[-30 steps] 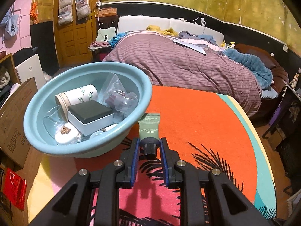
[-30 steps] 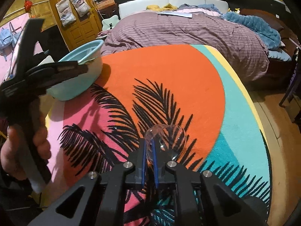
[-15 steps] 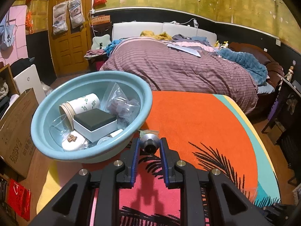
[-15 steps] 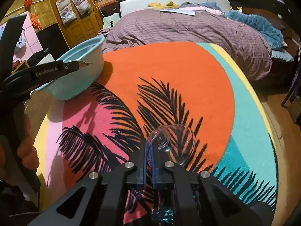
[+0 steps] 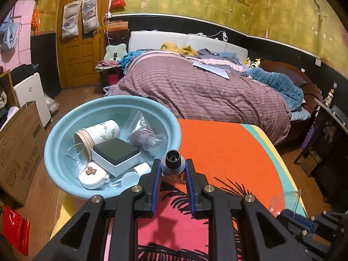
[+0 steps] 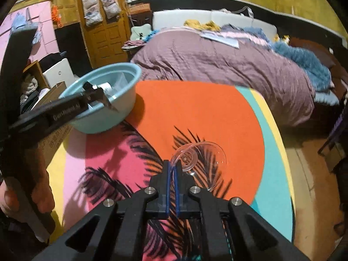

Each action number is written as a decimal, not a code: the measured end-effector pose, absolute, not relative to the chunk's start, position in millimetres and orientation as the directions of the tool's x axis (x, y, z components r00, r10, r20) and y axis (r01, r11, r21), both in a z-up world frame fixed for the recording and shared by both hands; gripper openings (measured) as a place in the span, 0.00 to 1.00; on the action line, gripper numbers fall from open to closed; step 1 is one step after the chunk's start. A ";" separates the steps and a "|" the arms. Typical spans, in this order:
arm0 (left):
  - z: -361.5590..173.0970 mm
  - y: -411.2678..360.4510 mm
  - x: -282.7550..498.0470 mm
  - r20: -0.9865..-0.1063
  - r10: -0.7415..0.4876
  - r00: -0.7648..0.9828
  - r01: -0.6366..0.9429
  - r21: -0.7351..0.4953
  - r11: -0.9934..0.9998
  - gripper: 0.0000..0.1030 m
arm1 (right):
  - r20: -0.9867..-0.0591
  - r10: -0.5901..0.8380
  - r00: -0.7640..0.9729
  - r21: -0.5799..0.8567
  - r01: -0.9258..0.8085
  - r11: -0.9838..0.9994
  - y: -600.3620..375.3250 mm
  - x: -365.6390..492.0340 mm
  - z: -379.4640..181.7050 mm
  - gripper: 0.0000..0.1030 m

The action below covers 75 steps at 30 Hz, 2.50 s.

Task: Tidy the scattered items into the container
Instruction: 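Lift and carry the green tube and clear cup toward the basin with both tools, then lower into the basin and open the left tool while the right tool releases the cup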

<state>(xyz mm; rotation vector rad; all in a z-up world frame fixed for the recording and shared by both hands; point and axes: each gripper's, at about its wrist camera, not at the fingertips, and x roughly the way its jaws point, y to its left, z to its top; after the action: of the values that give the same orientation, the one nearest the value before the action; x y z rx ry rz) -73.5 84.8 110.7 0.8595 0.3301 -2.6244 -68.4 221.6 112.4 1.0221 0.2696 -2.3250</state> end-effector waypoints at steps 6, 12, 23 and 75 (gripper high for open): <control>126.3 80.7 -65.1 -0.582 -0.258 -0.772 0.399 -0.128 -0.908 0.22 | -0.696 -0.458 -0.553 0.019 0.624 -0.781 194.7 -71.3 134.0 0.02; 142.7 73.1 -57.0 -0.556 -0.255 -0.791 0.402 -0.158 -0.902 0.22 | -0.678 -0.477 -0.559 -0.003 0.651 -0.759 175.6 -72.3 149.8 0.02; 164.7 33.4 -52.1 -0.525 -0.305 -0.795 0.445 -0.163 -0.881 0.22 | -0.642 -0.535 -0.548 -0.033 0.718 -0.696 130.5 -75.7 174.2 0.02; 67.9 -91.0 -123.8 -0.722 -0.349 -0.597 0.556 -0.059 -0.829 0.22 | -0.799 -0.509 -0.320 -0.008 0.853 -0.523 -58.6 -183.9 58.5 0.05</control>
<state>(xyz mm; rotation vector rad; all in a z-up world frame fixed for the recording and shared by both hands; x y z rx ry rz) -123.8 -91.0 67.9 0.9986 0.3815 -2.3949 -183.9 -58.6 58.5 0.9655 0.5512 -1.9451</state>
